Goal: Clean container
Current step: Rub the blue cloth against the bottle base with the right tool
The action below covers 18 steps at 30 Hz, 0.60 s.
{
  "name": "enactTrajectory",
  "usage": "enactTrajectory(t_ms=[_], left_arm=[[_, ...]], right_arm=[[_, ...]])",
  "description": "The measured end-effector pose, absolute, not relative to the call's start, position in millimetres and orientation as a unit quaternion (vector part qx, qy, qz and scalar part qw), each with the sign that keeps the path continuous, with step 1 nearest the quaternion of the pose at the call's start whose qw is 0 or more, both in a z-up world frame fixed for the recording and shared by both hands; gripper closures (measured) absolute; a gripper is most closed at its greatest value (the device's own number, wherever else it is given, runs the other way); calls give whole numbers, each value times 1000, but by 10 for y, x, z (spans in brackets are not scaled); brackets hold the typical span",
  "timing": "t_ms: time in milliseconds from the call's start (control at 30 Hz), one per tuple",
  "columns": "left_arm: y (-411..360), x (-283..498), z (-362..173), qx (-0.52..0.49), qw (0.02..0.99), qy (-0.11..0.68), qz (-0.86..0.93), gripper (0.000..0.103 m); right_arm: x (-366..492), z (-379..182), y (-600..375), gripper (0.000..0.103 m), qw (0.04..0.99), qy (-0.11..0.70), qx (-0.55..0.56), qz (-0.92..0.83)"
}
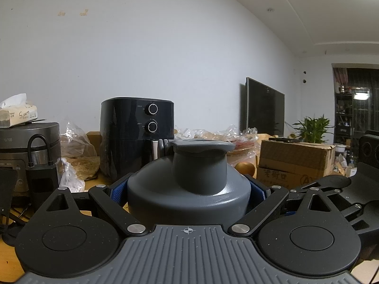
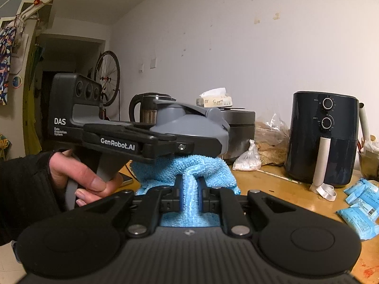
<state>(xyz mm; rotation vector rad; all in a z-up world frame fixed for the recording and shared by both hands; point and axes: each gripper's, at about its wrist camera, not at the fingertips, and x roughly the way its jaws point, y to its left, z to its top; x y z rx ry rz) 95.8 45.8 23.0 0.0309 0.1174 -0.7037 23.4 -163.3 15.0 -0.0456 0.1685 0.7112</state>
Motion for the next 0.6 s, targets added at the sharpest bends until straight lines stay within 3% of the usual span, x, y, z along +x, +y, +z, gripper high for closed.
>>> enactTrajectory(t_ms=[600], left_arm=[[446,943,235,15,938,59,-342,8]], right_arm=[[176,81,-1701,98,936,80,-19,342]])
